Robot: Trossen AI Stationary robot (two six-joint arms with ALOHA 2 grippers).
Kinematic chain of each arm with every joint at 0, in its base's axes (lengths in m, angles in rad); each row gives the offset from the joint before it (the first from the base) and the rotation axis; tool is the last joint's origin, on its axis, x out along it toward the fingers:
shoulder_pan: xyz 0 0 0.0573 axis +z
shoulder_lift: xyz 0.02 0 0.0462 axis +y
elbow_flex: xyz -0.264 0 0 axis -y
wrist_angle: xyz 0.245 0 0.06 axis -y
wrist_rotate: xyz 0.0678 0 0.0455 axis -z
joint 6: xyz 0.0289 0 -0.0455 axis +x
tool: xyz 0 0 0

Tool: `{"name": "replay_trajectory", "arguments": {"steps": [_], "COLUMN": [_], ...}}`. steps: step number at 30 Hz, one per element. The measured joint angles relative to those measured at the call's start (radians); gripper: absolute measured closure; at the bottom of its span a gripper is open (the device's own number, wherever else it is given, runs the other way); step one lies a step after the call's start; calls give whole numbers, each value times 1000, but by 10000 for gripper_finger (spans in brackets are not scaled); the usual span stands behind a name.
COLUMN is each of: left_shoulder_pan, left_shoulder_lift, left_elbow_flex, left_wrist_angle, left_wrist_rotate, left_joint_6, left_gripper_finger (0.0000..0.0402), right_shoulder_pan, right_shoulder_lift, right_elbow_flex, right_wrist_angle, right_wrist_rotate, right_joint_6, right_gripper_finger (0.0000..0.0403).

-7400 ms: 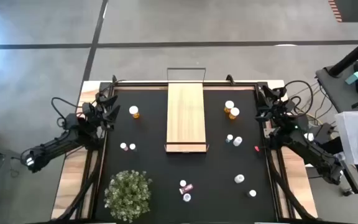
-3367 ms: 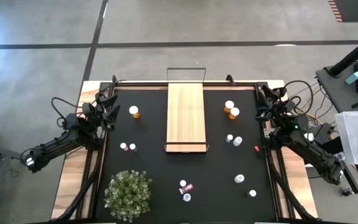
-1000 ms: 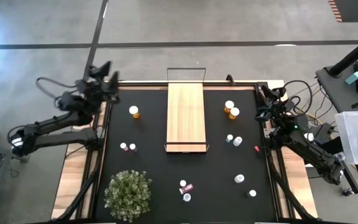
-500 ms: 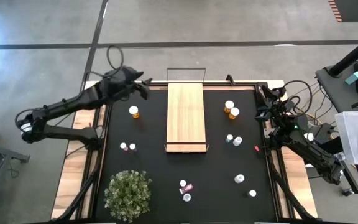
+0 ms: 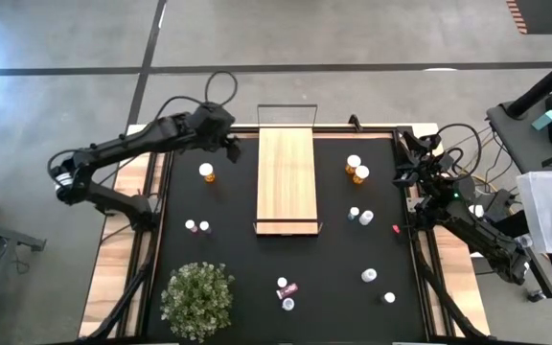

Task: Pick and place medicine bottles onto shelf by color
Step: Put the bottom left orange pill bottle on the shelf

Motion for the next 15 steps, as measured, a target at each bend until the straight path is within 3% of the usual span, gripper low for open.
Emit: {"name": "replay_trajectory", "arguments": {"steps": [7,15], "left_shoulder_pan": [0,17], "left_shoulder_lift": [63,70], "left_elbow_flex": [28,-13], "left_wrist_angle": [-179,-282], "left_wrist_rotate": [0,-20], "left_joint_6": [-43,-213], "left_gripper_finger": [163,163], "right_shoulder_pan": [0,0], "right_shoulder_lift": [0,0], "right_elbow_flex": [0,0], "right_wrist_angle": [0,0], "right_wrist_rotate": [0,0], "right_joint_6": [0,0], "right_gripper_finger": [225,225]}}
